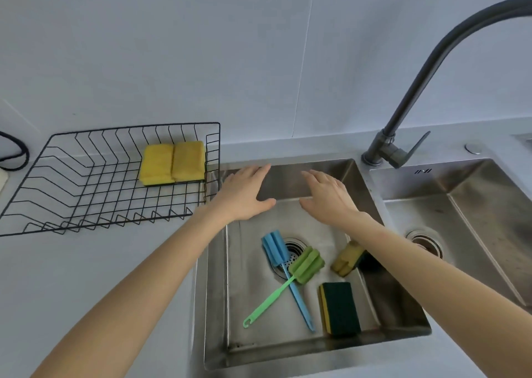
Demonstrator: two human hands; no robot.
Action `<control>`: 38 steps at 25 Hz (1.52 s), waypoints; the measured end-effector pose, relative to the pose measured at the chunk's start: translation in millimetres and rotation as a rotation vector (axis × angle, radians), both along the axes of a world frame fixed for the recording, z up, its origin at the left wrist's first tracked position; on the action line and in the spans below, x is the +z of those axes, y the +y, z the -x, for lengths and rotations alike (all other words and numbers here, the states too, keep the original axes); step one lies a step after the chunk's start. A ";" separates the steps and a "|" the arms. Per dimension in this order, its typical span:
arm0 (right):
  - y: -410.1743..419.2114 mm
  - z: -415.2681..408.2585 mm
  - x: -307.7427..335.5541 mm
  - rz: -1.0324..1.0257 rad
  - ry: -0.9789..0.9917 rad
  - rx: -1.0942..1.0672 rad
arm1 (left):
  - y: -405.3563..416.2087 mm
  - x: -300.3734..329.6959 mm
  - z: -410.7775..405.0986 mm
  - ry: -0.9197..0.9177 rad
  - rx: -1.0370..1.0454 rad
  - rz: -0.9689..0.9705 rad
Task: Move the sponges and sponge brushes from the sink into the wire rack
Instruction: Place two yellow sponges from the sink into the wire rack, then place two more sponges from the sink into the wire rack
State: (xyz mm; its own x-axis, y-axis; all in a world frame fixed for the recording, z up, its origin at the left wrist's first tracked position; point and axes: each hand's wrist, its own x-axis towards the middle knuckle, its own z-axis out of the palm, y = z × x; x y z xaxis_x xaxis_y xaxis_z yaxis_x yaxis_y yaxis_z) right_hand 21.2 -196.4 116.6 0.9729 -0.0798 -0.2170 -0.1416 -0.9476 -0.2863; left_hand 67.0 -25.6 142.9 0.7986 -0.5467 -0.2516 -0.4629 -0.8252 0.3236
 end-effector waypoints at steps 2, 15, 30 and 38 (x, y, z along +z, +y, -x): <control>-15.5 11.1 -11.7 0.003 0.045 -0.023 | -20.6 -15.0 11.4 0.065 -0.041 -0.006; -65.0 46.7 -94.5 0.102 0.494 -0.048 | -85.4 -130.5 88.4 0.596 0.017 -0.031; -76.5 41.9 -136.6 0.039 0.540 -0.070 | -111.4 -209.0 134.8 0.850 0.414 0.036; -79.2 43.8 -141.3 0.025 0.510 -0.086 | -123.2 -214.9 141.2 0.872 0.556 0.092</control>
State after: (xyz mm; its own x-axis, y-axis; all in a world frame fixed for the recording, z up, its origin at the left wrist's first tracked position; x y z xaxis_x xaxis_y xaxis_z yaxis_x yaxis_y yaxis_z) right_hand -22.6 -275.6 -24.8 0.7334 -0.1659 -0.6592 -0.3349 -0.9321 -0.1379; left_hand -74.3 -148.9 -72.1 0.5042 -0.2031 -0.8393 0.4006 -0.8060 0.4357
